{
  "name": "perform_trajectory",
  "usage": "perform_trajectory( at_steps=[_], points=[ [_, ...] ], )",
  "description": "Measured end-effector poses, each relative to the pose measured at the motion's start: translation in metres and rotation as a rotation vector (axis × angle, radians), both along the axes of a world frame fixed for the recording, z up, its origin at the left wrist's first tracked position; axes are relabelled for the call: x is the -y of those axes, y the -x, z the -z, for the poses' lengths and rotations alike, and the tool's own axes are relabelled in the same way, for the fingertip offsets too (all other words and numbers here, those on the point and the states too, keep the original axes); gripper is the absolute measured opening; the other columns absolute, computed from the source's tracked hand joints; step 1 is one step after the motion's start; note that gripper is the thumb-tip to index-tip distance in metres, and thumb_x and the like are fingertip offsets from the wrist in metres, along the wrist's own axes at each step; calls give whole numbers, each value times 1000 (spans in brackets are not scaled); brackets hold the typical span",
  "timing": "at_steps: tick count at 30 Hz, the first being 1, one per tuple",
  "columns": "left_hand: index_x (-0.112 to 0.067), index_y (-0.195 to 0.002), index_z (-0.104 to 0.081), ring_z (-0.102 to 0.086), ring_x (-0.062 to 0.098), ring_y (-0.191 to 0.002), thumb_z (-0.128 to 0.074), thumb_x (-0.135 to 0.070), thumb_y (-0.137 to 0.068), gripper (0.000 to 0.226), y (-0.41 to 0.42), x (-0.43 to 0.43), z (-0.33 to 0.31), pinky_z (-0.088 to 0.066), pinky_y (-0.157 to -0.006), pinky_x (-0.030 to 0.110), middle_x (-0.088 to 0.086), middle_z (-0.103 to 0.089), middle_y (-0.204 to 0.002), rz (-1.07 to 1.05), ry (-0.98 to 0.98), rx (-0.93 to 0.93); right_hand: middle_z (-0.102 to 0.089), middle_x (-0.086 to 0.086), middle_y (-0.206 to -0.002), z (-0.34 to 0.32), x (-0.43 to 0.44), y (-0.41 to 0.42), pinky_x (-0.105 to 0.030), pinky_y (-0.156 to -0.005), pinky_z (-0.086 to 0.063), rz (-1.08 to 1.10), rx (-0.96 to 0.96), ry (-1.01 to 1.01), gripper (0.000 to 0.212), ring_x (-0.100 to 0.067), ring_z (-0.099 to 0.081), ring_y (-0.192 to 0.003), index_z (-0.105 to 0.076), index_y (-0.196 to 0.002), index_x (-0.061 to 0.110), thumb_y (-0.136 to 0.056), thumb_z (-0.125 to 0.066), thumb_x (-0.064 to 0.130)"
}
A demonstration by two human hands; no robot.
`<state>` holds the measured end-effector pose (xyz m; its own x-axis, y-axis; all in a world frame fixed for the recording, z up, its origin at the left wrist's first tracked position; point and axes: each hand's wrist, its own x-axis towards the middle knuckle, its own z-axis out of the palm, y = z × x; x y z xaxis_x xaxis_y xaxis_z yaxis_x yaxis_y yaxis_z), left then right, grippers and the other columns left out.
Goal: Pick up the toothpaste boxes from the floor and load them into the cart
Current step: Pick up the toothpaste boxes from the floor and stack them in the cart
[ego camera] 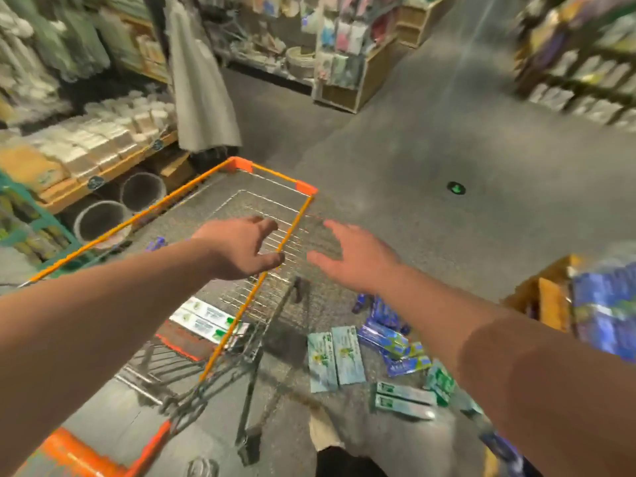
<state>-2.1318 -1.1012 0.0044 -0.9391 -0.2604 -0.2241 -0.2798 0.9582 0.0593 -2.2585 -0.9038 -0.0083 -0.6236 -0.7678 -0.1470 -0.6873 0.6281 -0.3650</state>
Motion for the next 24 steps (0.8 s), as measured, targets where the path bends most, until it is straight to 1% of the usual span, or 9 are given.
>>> perform_trajectory(
  at_steps=[2,3,6,7,10,14,17,21,24],
  points=[
    [-28,-149,-36,-58,32,-123,-31,-83,-80,89,18,-36,-1,-49,-96,43,4,-50,-147,86,5,8,-57,-12,-139,-7,-45,1,-39,-104,-45,52,-46,3,81,-30,-54,-128,-38,-153,24,-89,-53,71],
    [-28,-150,-36,-58,32,-123,-28,-84,-78,91,28,-55,-1,-49,-97,44,4,-50,-147,127,10,7,-56,-12,-141,-8,-67,3,-39,-105,-45,82,-57,-3,81,-30,-53,-129,-38,-153,23,-88,-53,71],
    [-27,-150,-35,-57,31,-124,-33,-80,-85,84,57,-117,3,-50,-96,44,4,-50,-145,241,30,8,-54,-11,-145,-8,-133,9,-44,-108,-43,191,-46,-30,97,-30,-51,-132,-36,-153,23,-79,-41,85],
    [-27,-150,-35,-57,32,-124,-36,-78,-87,81,67,-137,5,-50,-95,43,5,-50,-145,278,35,8,-54,-12,-145,-5,-155,13,-45,-108,-43,225,-43,-38,97,-31,-51,-132,-36,-153,23,-79,-40,85],
    [-25,-151,-34,-55,31,-125,-42,-71,-92,76,96,-197,13,-47,-94,41,6,-50,-145,368,38,10,-53,-14,-145,3,-219,22,-43,-108,-42,315,-25,-35,84,-31,-50,-133,-36,-153,22,-88,-51,73],
    [-22,-155,-31,-51,29,-132,-44,-68,-94,76,132,-277,30,-44,-98,38,5,-44,-152,458,30,60,-47,-12,-152,22,-303,37,-43,-112,-38,390,-10,-55,89,-29,-44,-139,-35,-155,18,-88,-51,74],
    [-21,-153,-32,-52,30,-130,-46,-69,-92,78,162,-333,57,-46,-99,41,6,-46,-150,510,-2,81,-47,-12,-153,43,-361,58,-39,-112,-37,419,4,-73,84,-29,-44,-139,-35,-154,15,-91,-54,67],
    [-24,-151,-34,-53,29,-128,-42,-74,-90,79,191,-407,109,-47,-94,42,3,-47,-146,500,-10,130,-47,-9,-152,83,-424,93,-47,-110,-40,430,66,-100,87,-30,-44,-139,-31,-156,18,-90,-52,70],
    [-22,-145,-39,-55,30,-124,-40,-76,-88,79,208,-447,157,-49,-91,44,3,-49,-140,468,3,179,-47,-11,-152,123,-456,118,-47,-110,-40,396,112,-115,88,-31,-44,-138,-31,-157,17,-90,-51,71]
  ],
)
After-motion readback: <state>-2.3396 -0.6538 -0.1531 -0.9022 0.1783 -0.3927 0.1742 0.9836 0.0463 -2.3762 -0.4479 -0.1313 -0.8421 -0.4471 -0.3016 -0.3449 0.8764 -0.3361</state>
